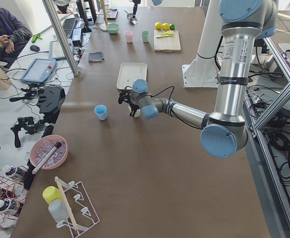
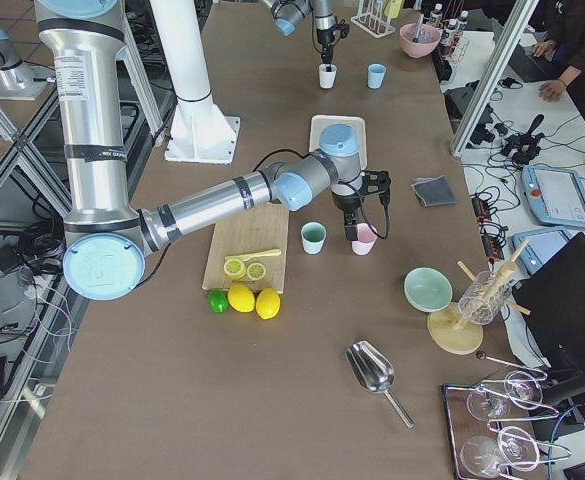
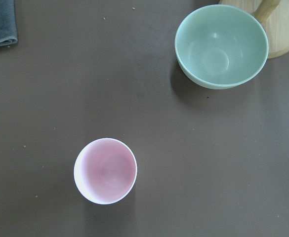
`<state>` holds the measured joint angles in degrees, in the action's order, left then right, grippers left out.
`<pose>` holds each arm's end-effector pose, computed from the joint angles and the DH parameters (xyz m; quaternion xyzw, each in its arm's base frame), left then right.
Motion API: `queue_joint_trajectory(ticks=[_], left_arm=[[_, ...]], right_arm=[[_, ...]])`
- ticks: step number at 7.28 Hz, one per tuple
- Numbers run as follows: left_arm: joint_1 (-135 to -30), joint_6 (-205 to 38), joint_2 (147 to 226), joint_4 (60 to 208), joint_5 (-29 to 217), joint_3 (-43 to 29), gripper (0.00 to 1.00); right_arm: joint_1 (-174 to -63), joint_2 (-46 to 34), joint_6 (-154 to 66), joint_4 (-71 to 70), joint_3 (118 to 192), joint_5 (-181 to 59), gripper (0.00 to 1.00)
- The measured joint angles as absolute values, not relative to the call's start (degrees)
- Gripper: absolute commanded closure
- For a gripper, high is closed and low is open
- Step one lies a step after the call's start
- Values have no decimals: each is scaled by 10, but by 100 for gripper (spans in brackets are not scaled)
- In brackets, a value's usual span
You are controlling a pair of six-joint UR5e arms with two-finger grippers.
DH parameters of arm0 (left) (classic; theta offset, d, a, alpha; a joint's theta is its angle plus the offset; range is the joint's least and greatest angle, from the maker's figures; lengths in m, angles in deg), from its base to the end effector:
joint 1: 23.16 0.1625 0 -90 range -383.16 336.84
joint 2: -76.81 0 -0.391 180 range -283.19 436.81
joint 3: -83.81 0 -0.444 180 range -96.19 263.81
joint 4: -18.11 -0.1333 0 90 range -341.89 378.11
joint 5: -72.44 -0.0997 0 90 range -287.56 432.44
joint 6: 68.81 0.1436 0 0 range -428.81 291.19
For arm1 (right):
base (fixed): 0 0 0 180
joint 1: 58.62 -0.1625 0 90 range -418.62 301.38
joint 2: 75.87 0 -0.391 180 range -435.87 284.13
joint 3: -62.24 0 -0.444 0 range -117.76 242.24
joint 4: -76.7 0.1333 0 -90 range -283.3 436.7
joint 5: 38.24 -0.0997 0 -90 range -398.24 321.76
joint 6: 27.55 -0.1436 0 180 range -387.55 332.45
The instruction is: Place all cups on tray
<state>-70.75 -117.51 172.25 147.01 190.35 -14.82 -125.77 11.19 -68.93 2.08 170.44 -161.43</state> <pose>0.3755 -0.5091 0.4406 0.1490 0.4601 0.0597 0.8732 -0.1771 -0.5611 0.4301 0.1101 -0.3894 0.0582 0.9126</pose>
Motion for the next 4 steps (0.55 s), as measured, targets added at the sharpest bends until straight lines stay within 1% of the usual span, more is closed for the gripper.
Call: queue_joint_trajectory(ticks=[1, 3, 4], left_arm=[[-708, -1176, 1751, 1441, 1904, -153, 100], [-697, -1194, 1855, 1334, 1901, -154, 100], [-673, -1220, 1900, 1299, 1891, -150, 100]], right_arm=[[-1258, 113, -689, 21, 1704, -1614, 0], [-1258, 113, -689, 21, 1701, -1615, 0], [-1257, 112, -687, 21, 1696, -1615, 0]])
